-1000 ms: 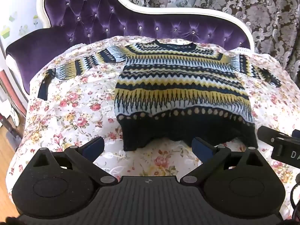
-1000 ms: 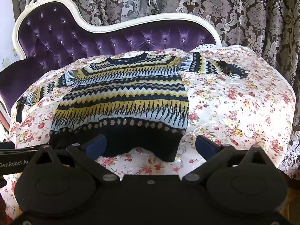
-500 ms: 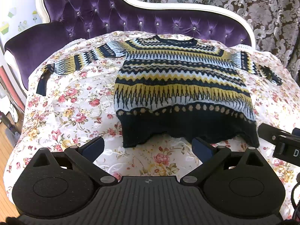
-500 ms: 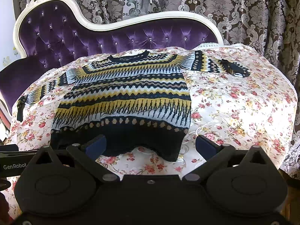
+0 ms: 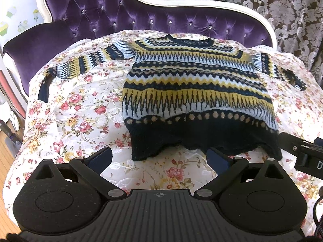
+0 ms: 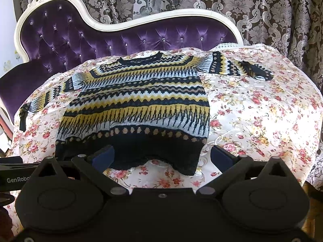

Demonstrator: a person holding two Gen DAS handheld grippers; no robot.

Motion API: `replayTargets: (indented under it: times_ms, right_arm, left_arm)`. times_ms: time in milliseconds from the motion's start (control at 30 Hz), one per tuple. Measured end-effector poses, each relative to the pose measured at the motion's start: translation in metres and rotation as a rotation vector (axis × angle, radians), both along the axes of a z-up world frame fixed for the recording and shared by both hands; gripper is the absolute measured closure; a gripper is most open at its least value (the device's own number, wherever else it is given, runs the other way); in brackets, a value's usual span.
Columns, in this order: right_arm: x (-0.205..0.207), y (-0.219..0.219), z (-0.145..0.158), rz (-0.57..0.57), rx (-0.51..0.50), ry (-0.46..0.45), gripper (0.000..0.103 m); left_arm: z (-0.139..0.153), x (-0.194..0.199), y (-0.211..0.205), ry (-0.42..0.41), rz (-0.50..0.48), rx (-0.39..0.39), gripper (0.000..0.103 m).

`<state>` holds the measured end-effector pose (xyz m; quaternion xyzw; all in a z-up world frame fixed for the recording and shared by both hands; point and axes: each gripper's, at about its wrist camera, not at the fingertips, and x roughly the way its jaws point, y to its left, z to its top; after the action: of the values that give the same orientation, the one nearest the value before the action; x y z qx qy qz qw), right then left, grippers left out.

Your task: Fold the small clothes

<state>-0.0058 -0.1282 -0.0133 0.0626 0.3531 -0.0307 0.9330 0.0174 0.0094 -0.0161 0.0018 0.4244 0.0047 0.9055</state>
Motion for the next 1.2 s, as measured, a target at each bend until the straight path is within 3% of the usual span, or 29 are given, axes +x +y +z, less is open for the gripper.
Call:
replayTargets:
  times_ms: [633,1033,1200]
  right_arm:
    - [0.029,-0.005,0.000,0.008,0.034,0.025,0.001]
    - [0.054,-0.019,0.008,-0.007,0.060,-0.007,0.001]
    - [0.062,-0.028,0.020,-0.013,0.051,-0.083,0.001]
  left_arm:
    - [0.002,0.034,-0.002,0.032,-0.005,-0.004,0.002]
    - [0.018,0.059,0.001,-0.018,-0.001,-0.023,0.002]
    - [0.034,0.070,0.002,-0.090,-0.016,-0.030,0.002]
